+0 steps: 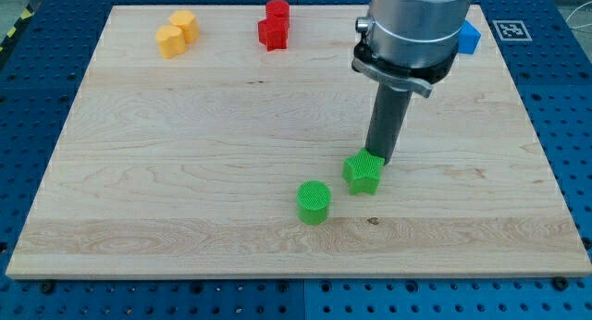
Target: Move the blue cube right and then down
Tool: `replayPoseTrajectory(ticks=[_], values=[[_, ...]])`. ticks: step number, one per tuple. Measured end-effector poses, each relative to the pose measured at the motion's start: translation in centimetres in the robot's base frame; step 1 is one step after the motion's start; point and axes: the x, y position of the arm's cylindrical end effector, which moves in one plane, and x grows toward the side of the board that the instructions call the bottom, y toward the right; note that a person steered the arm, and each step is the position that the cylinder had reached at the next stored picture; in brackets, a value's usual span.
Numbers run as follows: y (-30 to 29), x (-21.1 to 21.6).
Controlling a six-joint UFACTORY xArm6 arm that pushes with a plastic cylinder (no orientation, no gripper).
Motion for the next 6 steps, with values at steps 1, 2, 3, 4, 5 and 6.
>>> replayPoseTrajectory(ticks=[1, 2, 3, 4, 5, 6], values=[[-1.1, 1.2], [-1.8, 0.9], [-1.8, -4.3], [-1.0, -10.3], [-0.3, -15.0], [0.3, -19.3]])
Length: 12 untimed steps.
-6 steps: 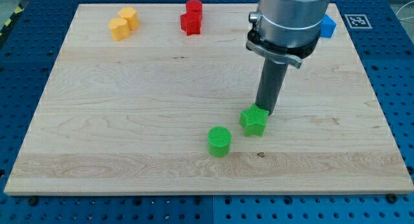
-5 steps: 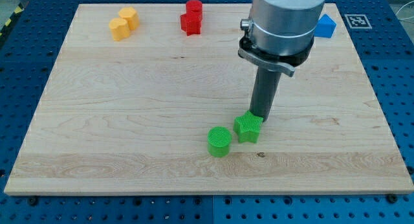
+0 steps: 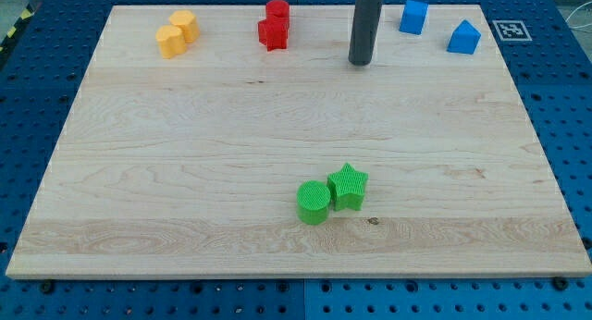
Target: Move the blue cube right and then down
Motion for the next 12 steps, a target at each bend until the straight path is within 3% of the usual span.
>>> replayPoseTrajectory(ticks=[2, 5, 9, 12], values=[[3.9, -5.1], [8.4, -7.0], [9.3, -11.0], [14.5, -6.7]])
